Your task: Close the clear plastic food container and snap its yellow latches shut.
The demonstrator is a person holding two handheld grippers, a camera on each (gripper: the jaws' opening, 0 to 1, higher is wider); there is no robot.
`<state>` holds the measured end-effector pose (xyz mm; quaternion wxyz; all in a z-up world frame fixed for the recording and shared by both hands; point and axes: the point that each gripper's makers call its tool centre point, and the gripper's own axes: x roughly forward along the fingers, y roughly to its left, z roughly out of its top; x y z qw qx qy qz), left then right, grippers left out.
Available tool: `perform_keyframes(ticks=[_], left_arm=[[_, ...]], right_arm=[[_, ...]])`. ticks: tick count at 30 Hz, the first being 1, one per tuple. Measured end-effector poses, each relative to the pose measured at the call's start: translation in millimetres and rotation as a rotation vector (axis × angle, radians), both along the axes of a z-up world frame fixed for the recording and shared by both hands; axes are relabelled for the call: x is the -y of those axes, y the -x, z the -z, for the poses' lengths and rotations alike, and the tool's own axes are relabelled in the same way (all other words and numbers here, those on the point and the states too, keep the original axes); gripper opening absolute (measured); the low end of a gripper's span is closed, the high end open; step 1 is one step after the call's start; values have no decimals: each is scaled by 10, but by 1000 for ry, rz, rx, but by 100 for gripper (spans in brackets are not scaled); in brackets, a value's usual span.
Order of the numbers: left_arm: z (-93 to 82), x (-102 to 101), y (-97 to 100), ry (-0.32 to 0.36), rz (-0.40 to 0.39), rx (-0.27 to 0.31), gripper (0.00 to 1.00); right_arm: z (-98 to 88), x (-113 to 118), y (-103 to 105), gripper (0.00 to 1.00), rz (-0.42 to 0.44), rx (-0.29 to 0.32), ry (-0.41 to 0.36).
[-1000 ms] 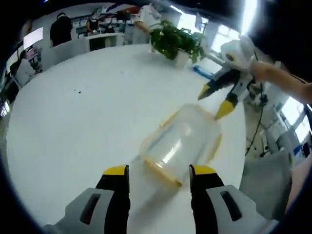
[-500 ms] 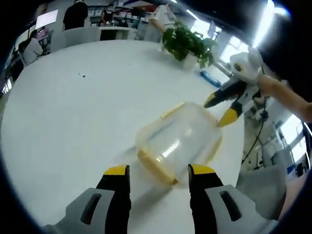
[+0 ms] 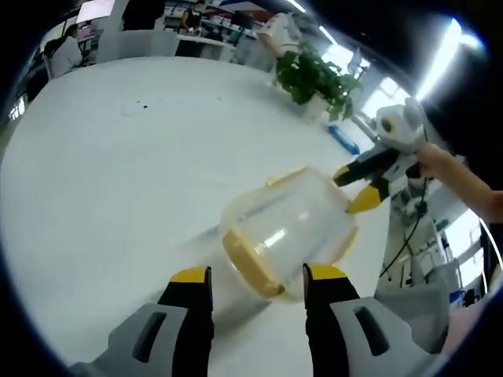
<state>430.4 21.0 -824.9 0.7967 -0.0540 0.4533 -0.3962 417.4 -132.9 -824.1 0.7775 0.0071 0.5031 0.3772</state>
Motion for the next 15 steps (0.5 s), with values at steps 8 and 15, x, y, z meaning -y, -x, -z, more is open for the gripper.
perform_keyframes(ticks=[8, 15], left_arm=[[-26, 67, 36, 38, 8, -14, 32], [-21, 91, 41, 42, 3, -22, 31]], right_arm=[[17, -62, 24, 41, 18, -27, -39], [20, -62, 20, 41, 14, -35, -32]])
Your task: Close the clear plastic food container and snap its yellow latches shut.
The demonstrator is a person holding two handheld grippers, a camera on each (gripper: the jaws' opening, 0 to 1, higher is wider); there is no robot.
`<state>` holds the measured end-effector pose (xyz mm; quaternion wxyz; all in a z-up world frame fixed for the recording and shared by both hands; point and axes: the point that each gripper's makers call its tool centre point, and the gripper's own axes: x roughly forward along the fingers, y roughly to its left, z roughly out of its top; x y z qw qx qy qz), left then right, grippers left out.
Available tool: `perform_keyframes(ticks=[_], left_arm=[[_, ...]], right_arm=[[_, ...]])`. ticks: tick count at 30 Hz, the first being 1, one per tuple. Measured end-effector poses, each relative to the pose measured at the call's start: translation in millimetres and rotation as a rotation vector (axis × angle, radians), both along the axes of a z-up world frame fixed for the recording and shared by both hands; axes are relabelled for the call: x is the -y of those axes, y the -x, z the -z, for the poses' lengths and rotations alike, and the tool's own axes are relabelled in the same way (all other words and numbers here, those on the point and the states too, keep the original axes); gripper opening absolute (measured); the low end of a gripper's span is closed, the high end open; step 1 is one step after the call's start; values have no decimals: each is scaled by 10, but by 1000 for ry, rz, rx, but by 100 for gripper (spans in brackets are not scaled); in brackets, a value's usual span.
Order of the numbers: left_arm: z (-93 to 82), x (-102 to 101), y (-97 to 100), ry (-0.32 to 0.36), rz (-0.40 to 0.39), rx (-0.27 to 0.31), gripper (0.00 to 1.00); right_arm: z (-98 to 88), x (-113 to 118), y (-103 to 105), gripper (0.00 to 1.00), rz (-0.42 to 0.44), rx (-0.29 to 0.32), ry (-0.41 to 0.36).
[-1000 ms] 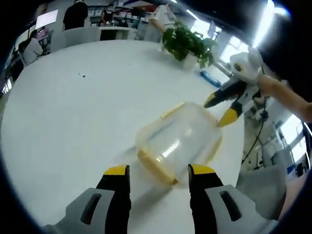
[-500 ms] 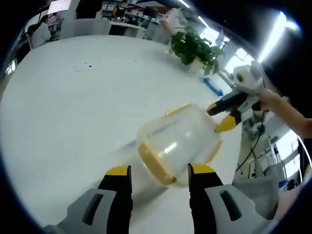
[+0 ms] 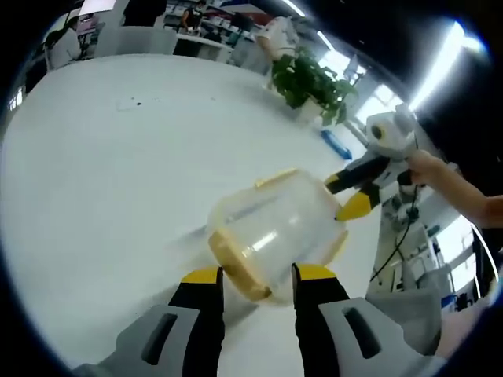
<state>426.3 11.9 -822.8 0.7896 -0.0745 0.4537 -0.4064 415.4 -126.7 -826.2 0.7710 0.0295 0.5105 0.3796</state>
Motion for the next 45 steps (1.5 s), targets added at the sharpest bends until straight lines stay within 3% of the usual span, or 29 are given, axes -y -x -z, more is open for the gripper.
perform_keyframes(ticks=[14, 15, 16, 24, 26, 27, 28, 29, 45], left_arm=[[7, 24, 2, -10, 12, -22, 29], [18, 20, 5, -18, 19, -26, 29], [22, 40, -4, -18, 18, -29, 29], [25, 25, 16, -14, 27, -34, 28], [35, 27, 3, -5, 40, -38, 28], [-36, 176, 35, 81, 60, -53, 27], [19, 55, 38, 16, 44, -66, 27], [7, 51, 29, 9, 45, -50, 27], [-3, 17, 21, -2, 38, -48, 27]], right_arm=[[16, -38, -22, 38, -4, -48, 21], [34, 37, -121, 38, 31, -5, 63], [5, -26, -14, 38, -5, -45, 35], [8, -58, 7, 37, -16, -65, 34], [6, -70, 11, 37, -14, -67, 33], [12, -83, 17, 37, -9, -69, 35], [2, -99, 10, 37, -5, -68, 29], [4, -89, 9, 37, -9, -68, 31], [12, -109, -7, 38, -18, -74, 41]])
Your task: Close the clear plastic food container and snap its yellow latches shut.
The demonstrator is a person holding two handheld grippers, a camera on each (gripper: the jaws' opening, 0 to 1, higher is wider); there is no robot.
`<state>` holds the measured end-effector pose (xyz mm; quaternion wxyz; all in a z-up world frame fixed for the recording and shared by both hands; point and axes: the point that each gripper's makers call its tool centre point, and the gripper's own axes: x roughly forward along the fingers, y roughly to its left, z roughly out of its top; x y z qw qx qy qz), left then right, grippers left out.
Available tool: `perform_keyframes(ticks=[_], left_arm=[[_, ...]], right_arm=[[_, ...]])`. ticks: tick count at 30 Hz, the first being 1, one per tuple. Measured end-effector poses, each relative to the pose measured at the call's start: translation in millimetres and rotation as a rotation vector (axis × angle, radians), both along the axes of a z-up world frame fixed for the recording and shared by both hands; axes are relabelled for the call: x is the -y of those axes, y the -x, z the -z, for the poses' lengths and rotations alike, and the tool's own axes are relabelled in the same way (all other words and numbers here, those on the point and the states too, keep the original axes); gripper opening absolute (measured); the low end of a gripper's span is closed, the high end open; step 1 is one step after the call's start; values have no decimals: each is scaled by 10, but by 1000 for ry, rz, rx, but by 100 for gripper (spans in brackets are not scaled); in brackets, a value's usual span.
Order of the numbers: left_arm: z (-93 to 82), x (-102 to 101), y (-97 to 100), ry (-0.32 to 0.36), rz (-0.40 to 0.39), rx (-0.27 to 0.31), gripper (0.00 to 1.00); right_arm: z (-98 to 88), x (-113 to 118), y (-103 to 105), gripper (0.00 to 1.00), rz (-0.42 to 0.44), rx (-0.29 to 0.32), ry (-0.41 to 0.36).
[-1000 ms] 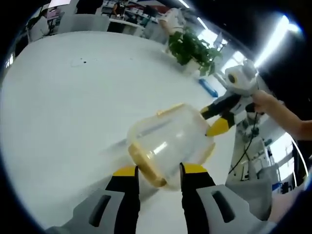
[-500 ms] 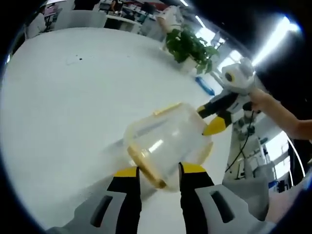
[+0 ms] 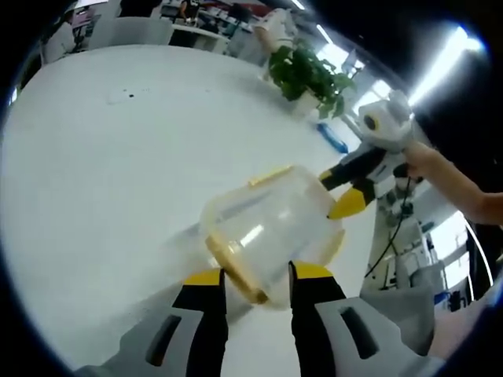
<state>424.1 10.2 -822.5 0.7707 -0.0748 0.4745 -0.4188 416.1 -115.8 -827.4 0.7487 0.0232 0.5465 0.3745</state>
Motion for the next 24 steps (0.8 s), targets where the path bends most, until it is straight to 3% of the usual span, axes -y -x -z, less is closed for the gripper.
perform_keyframes(ticks=[18, 24], left_arm=[[13, 10, -12, -10, 1, 11, 28], [16, 6, -10, -6, -9, 26, 28]], right_arm=[[14, 23, -16, 40, 21, 2, 10], [6, 22, -6, 40, 42, 35, -7]])
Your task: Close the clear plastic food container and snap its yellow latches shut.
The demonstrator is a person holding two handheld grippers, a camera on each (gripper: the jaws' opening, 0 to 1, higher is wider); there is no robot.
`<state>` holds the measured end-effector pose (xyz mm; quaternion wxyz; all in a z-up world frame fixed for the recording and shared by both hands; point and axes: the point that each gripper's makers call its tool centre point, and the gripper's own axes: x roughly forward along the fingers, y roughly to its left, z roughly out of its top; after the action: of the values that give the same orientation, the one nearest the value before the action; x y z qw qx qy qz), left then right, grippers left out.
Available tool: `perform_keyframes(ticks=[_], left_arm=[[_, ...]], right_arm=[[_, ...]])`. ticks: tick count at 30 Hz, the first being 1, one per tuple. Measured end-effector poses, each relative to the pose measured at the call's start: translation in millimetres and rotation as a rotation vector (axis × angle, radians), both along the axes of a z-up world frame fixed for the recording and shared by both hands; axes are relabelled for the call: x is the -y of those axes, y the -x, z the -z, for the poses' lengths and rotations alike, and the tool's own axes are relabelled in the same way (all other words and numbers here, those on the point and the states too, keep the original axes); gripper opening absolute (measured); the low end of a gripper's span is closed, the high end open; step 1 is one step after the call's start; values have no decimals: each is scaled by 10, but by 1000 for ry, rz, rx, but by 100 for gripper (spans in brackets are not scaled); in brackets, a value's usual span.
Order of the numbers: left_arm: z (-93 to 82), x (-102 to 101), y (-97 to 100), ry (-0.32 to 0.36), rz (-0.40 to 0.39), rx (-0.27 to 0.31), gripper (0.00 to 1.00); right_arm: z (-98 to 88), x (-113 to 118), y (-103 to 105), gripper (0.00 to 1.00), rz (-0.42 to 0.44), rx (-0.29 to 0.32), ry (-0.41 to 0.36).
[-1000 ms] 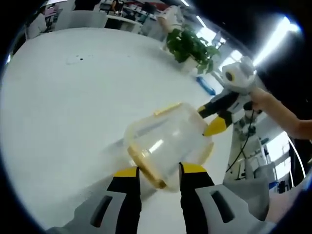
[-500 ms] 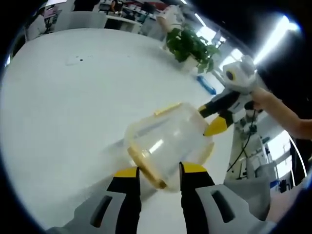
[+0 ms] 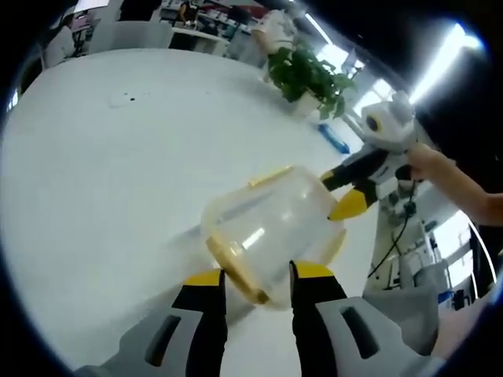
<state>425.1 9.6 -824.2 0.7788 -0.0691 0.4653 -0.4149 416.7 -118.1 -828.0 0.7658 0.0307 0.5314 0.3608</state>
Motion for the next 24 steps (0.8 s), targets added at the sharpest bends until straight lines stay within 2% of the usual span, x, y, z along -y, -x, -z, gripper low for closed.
perform_keyframes(ticks=[6, 13, 14, 15, 16, 18, 24], left_arm=[[-11, 8, 1, -11, -2, 26, 28], [-14, 7, -6, -13, -7, 52, 29], [-24, 6, -14, -22, -1, 73, 30], [-51, 30, -42, -29, 45, 139, 30], [-47, 33, -3, -39, 9, 103, 30], [-44, 26, -10, -47, 23, 123, 30], [-40, 7, -25, -47, 5, 108, 31]], right_arm=[[-3, -27, -6, 42, -9, -15, 34], [2, -3, -1, 43, -2, 0, 26], [1, -5, -1, 43, -2, 0, 27], [0, -10, 0, 43, -4, 0, 30], [-1, -12, 1, 43, -7, 0, 34], [-1, -10, 0, 43, -7, -5, 38], [-24, -14, -23, 45, -48, 45, 74]])
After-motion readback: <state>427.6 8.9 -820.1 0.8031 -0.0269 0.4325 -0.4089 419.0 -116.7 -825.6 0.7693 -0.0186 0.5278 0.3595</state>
